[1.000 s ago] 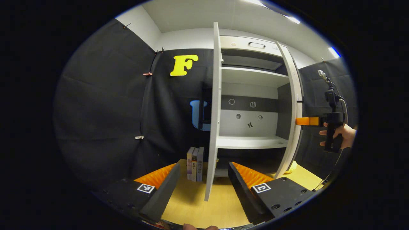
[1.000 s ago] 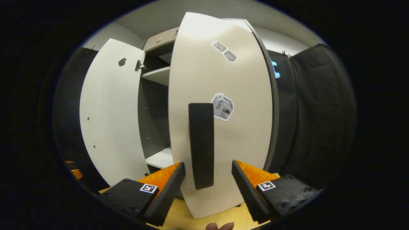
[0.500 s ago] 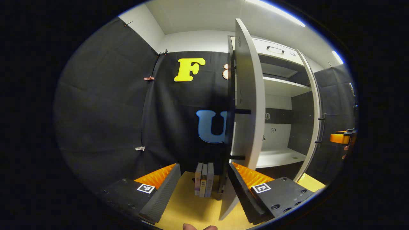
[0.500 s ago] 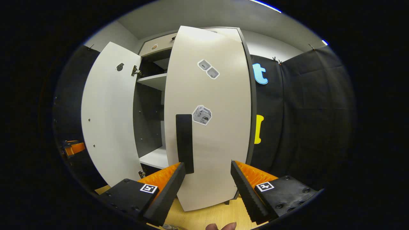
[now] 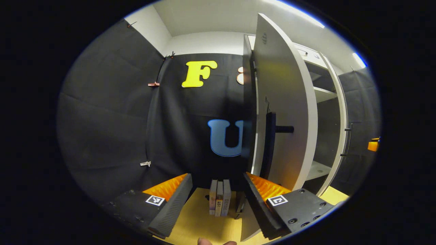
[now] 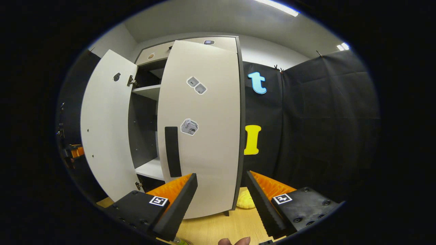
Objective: Grasp the bottle in the cabinet with the left hand and place it on the coaster, then close the right door with the right hand and the left door with the left hand.
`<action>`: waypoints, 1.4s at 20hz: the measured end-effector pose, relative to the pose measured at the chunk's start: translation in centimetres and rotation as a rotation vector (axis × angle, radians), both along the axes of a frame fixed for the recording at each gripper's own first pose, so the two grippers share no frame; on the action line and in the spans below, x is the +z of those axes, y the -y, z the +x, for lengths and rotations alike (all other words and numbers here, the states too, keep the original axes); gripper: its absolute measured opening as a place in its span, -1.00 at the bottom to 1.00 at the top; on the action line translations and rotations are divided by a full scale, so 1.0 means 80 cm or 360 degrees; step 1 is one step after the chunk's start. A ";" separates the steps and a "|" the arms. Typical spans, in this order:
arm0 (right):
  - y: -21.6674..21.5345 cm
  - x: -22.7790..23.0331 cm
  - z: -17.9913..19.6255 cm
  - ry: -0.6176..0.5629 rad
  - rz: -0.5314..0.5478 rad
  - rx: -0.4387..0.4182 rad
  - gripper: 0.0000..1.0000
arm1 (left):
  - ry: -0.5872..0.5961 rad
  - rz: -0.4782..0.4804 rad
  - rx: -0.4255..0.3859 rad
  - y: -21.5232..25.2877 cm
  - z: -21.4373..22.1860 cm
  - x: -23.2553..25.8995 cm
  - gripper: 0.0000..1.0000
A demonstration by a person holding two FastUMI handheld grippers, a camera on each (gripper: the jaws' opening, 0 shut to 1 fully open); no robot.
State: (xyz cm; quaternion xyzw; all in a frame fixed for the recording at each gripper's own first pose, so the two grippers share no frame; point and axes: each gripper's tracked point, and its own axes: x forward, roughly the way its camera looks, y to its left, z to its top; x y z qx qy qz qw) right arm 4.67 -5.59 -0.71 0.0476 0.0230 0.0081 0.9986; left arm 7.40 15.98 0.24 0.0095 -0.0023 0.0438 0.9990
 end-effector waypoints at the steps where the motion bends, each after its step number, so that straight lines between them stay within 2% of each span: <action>1: 0.004 -0.001 -0.004 0.0003 0.0002 -0.0012 0.90 | -0.0001 0.0038 -0.0020 0.008 0.000 0.003 0.88; 3: 0.009 -0.005 -0.010 -0.0005 0.0001 -0.0026 0.90 | -0.0009 0.0021 -0.0094 0.035 0.001 -0.002 0.80; 4: 0.014 -0.008 -0.011 -0.0009 0.0001 -0.0031 0.90 | -0.0008 -0.0001 -0.0134 0.049 0.002 -0.002 0.87; 5: 0.018 -0.008 -0.012 -0.0012 0.0004 -0.0033 0.90 | -0.0006 -0.0017 -0.0153 0.061 0.002 -0.002 0.80; 7: 0.024 -0.009 -0.016 -0.0016 0.0012 -0.0033 0.91 | 0.0002 -0.0020 -0.0159 0.077 0.000 0.000 0.87; 8: 0.027 -0.010 -0.018 -0.0017 0.0011 -0.0031 0.91 | 0.0006 -0.0008 -0.0161 0.082 0.001 0.001 0.79; 9: 0.032 -0.012 -0.022 -0.0018 0.0008 -0.0033 0.91 | 0.0011 0.0003 -0.0167 0.089 0.003 0.002 0.87; 11: 0.042 -0.016 -0.028 -0.0031 0.0004 -0.0042 0.91 | 0.0002 -0.0003 -0.0190 0.105 0.003 -0.001 0.87; 12: 0.046 -0.019 -0.031 -0.0043 0.0008 -0.0044 0.91 | -0.0003 -0.0015 -0.0207 0.115 0.003 -0.004 0.79; 13: 0.049 -0.022 -0.033 -0.0056 0.0016 -0.0046 0.91 | -0.0006 -0.0024 -0.0223 0.124 0.005 -0.004 0.87; 20: 0.086 -0.032 -0.054 -0.0091 0.0023 -0.0101 0.90 | -0.0012 -0.0044 -0.0371 0.196 0.037 -0.003 0.87; 22: 0.098 -0.035 -0.062 -0.0103 0.0023 -0.0127 0.92 | 0.0007 -0.0034 -0.0439 0.226 0.048 0.000 0.80; 23: 0.104 -0.035 -0.067 -0.0106 0.0019 -0.0138 0.92 | 0.0023 -0.0022 -0.0462 0.241 0.054 0.000 0.89; 26: 0.119 -0.036 -0.077 -0.0111 0.0005 -0.0169 0.92 | 0.0078 0.0026 -0.0460 0.264 0.072 0.002 0.83; 28: 0.127 -0.036 -0.084 -0.0114 0.0010 -0.0184 0.92 | 0.0077 -0.0003 -0.0460 0.276 0.079 -0.002 0.89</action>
